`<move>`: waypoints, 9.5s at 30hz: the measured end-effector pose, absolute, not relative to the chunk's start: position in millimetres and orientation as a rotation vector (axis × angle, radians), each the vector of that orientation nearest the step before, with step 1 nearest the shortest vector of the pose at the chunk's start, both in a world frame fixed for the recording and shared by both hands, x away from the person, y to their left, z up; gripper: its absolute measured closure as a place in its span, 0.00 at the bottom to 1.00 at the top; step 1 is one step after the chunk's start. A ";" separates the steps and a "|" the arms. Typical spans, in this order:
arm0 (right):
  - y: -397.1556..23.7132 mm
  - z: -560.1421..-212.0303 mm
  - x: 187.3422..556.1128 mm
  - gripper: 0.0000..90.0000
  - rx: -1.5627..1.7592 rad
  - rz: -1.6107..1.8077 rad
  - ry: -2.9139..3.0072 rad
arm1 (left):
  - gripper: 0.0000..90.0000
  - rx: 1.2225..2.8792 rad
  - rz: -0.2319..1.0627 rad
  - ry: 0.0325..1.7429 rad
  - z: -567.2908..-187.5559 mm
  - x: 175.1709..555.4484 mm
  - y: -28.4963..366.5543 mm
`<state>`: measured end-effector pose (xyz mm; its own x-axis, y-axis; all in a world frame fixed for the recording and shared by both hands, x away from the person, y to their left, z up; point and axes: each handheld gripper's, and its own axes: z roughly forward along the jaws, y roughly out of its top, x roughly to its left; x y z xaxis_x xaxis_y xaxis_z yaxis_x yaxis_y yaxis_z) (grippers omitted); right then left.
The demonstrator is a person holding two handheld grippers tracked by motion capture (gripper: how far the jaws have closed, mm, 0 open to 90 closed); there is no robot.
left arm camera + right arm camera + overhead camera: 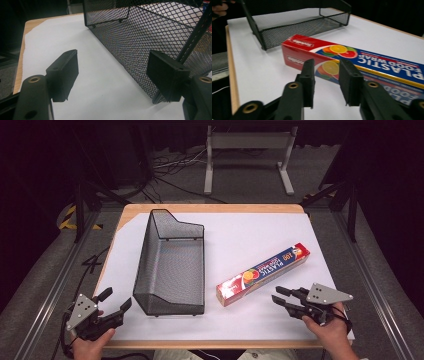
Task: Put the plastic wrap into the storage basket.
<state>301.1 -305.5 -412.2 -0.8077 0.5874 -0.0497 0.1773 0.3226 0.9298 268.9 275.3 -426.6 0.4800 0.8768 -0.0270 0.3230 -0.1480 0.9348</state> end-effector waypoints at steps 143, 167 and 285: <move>-343.9 -395.1 522.4 1.00 1.361 0.758 2.256 | 0.29 1.692 0.693 1.044 -425.3 261.6 278.4; -358.3 -388.4 472.1 1.00 1.455 0.610 2.409 | 0.29 1.698 0.692 1.040 -424.4 266.9 275.2; -243.9 -368.8 377.5 0.44 0.634 0.669 2.818 | 0.29 1.692 0.696 1.041 -424.1 266.8 274.9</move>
